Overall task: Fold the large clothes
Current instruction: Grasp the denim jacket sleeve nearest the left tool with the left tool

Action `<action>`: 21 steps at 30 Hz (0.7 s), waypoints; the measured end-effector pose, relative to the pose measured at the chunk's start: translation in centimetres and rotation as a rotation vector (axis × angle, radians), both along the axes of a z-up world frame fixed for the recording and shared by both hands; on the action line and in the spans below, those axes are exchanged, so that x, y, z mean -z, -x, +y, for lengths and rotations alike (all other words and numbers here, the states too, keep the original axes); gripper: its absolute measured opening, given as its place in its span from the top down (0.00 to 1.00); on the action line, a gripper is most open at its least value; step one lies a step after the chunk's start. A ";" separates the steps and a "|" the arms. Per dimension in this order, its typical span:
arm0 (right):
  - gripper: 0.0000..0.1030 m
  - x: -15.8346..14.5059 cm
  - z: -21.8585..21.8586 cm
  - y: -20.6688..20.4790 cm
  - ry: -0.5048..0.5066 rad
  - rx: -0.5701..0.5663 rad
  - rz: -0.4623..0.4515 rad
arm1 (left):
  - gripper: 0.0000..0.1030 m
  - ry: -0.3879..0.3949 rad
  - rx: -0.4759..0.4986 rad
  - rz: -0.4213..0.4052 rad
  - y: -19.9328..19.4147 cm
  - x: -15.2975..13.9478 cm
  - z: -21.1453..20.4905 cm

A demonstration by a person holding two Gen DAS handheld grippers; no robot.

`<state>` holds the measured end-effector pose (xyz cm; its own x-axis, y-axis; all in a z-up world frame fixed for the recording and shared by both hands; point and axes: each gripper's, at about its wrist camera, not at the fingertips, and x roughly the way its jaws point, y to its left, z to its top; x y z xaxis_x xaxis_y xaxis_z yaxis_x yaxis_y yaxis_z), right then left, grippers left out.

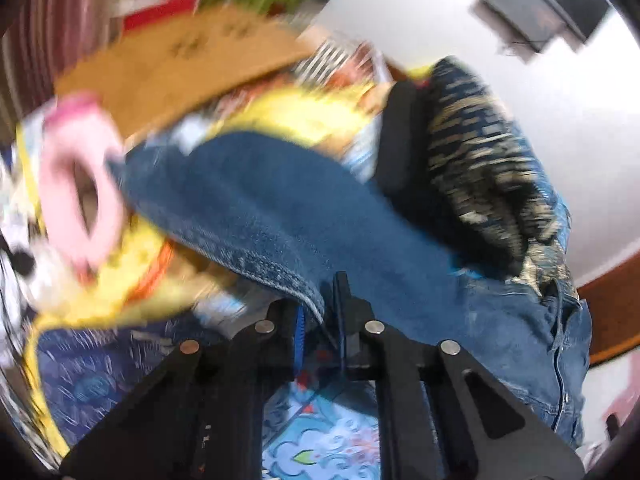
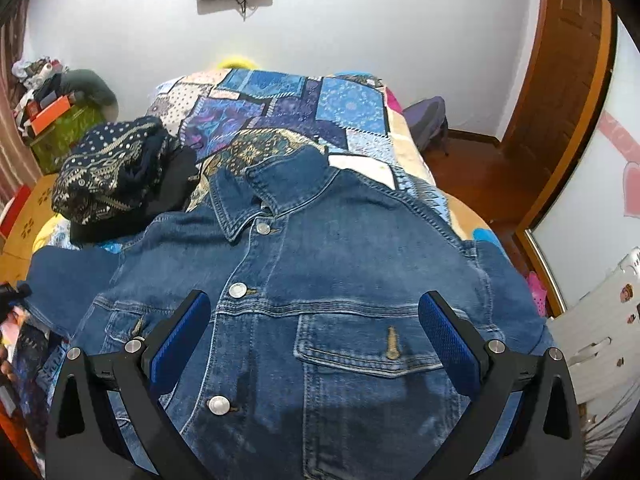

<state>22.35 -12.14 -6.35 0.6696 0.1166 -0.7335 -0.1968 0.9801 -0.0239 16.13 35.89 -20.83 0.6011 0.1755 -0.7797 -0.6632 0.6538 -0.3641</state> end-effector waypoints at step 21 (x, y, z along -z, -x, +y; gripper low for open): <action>0.00 -0.9 -5.5 2.0 -0.045 0.035 -0.042 | 0.92 0.022 0.618 0.028 -9.1 -2.1 -21.6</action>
<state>20.32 -17.68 -5.49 0.7039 0.1247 -0.6993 -0.1624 0.9866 0.0125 25.25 14.26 -18.73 0.5660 -0.2149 -0.7959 -0.1740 0.9125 -0.3702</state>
